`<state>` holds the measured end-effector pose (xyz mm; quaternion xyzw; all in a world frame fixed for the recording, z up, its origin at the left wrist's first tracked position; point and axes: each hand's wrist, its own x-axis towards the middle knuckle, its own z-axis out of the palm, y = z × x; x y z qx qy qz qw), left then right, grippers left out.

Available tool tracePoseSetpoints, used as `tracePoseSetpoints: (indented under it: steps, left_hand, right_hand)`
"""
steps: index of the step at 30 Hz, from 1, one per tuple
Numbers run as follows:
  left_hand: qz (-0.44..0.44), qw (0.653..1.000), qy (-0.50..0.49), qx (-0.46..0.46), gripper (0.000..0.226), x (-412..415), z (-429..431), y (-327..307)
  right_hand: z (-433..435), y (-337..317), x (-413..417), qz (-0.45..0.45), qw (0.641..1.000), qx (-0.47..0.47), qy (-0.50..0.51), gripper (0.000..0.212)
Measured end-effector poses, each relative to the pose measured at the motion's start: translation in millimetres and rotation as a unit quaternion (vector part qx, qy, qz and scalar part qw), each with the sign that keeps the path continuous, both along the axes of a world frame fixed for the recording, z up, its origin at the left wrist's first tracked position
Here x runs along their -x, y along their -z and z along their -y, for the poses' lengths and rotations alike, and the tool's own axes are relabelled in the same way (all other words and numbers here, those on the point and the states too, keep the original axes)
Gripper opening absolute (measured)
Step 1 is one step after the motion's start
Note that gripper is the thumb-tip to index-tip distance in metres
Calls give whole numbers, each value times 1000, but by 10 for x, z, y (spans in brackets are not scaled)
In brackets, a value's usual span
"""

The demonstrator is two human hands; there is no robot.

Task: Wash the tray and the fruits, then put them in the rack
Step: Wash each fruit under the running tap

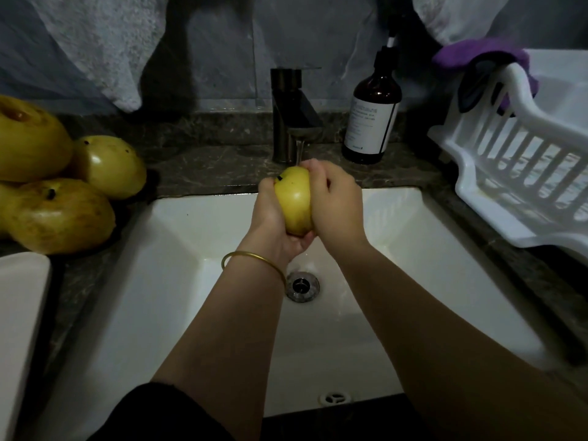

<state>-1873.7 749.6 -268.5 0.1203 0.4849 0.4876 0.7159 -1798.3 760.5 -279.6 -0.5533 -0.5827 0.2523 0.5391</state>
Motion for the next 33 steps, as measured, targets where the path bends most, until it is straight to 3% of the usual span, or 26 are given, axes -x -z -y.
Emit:
tracePoseSetpoints:
  steps: [4,8,12,15,20,23,27,29,31,33]
  left_hand:
    - [103,994,-31,-5,60,4,-7,-6]
    - [126,992,-23,-10,54,42,-28,16]
    - [33,996,-7,-87,38,34,-68,86]
    - [21,995,-20,-96,46,64,-109,105]
    - [-134,981,37,-134,41,25,-71,67]
    - [-110,985,95,-87,43,18,-14,32]
    - [-97,985,136,-44,53,34,15,24]
    - [-101,984,146,-28,57,44,8,24]
    - [-89,984,153,-14,60,61,4,13]
    - [-69,984,163,-5,63,76,25,-8]
  right_hand:
    - [15,35,31,65,992,-108,6,26]
    - [-3,51,33,97,991,-86,-30,32]
    - [22,81,64,189,972,-90,-105,36]
    - [31,59,35,210,970,-79,-93,37]
    - [30,-27,-72,45,997,20,-67,26]
    - [40,-69,-132,-75,992,70,-73,19]
    - [30,-83,-162,-94,986,96,-100,17]
    - [23,-102,-175,-147,971,146,-119,24]
    - [0,-114,-226,-247,932,209,-162,32]
    - [-18,-122,-272,-274,911,232,-202,29]
